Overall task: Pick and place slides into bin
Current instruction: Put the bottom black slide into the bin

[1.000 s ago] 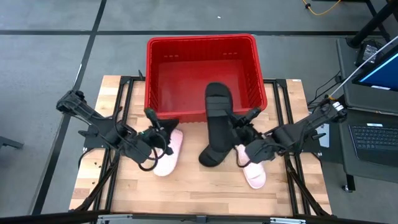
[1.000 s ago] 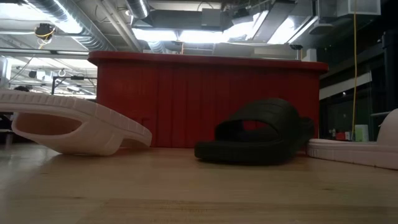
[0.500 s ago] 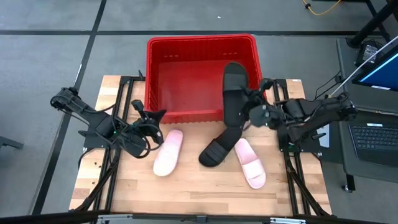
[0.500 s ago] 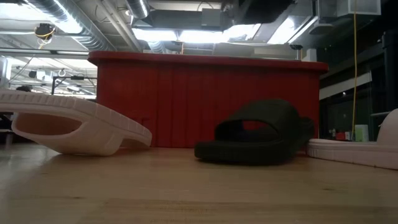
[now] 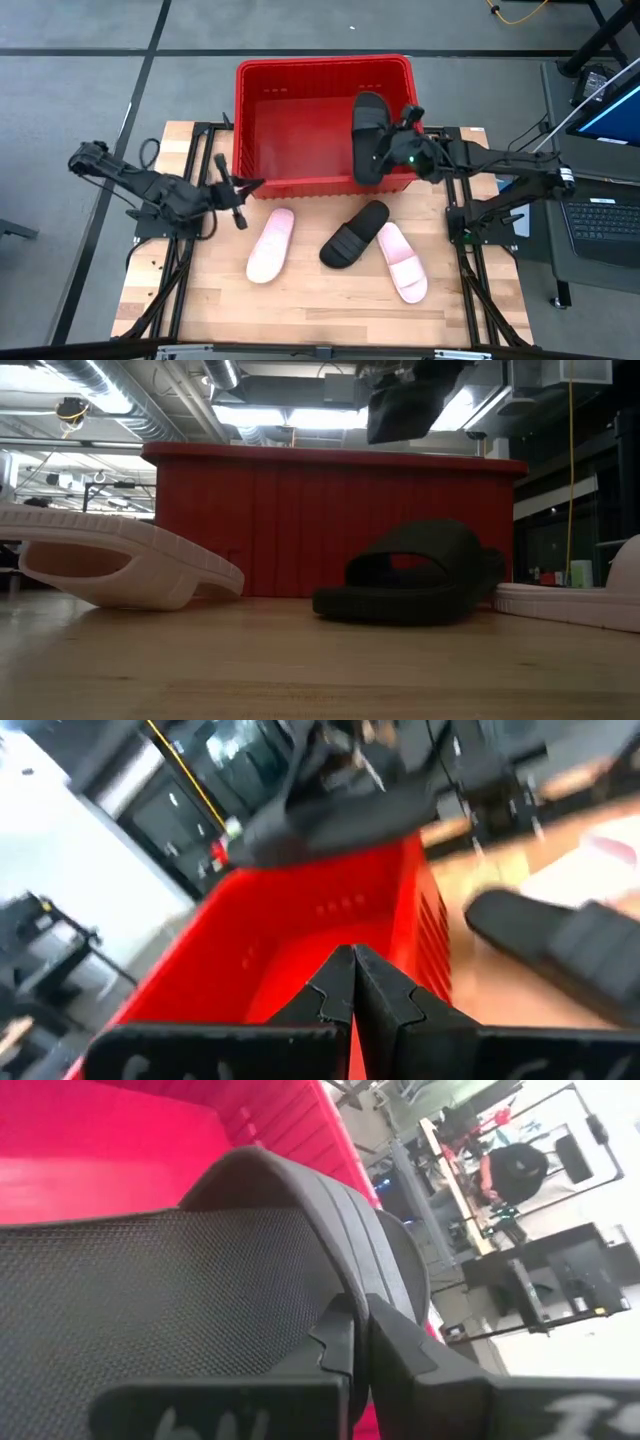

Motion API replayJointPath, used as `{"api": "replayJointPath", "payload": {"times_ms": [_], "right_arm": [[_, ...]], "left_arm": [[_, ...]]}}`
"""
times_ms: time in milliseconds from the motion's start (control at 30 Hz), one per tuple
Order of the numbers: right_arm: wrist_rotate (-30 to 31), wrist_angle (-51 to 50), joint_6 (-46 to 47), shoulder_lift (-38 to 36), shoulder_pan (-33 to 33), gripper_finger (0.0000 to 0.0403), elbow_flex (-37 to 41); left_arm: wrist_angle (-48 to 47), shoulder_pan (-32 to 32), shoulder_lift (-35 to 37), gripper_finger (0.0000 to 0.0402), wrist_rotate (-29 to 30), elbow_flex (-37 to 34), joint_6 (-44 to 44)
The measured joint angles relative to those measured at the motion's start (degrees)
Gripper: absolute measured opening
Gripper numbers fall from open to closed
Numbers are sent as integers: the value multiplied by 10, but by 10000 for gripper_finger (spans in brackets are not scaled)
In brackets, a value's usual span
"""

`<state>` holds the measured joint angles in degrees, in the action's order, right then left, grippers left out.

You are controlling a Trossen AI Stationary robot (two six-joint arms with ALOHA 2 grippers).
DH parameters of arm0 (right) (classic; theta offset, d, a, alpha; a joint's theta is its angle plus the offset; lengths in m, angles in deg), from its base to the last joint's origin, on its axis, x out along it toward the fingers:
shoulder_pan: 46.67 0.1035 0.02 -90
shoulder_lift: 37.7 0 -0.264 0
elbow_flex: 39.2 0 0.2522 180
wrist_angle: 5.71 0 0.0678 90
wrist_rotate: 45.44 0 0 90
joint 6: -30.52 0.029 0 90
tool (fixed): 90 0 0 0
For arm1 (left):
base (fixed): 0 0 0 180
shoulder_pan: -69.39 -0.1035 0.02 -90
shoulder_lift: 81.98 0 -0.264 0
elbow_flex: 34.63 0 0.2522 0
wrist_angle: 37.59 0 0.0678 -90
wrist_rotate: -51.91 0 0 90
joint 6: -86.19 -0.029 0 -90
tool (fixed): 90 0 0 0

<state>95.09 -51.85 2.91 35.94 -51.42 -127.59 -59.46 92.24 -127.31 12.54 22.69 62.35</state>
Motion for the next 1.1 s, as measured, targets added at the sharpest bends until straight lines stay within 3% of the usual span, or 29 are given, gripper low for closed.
{"api": "replayJointPath", "payload": {"times_ms": [267,633,867,1100], "right_arm": [[-122,54,-84,-3,-107,16,2],[-263,33,-106,-2,-220,16,2],[-277,34,-117,2,-254,16,6],[-284,85,-122,1,-265,16,67]], "left_arm": [[37,-64,96,1,-103,-53,-27],[32,-77,111,2,-118,-57,-51],[32,-77,111,1,-117,-57,-55],[31,-77,111,1,-117,-57,-55]]}}
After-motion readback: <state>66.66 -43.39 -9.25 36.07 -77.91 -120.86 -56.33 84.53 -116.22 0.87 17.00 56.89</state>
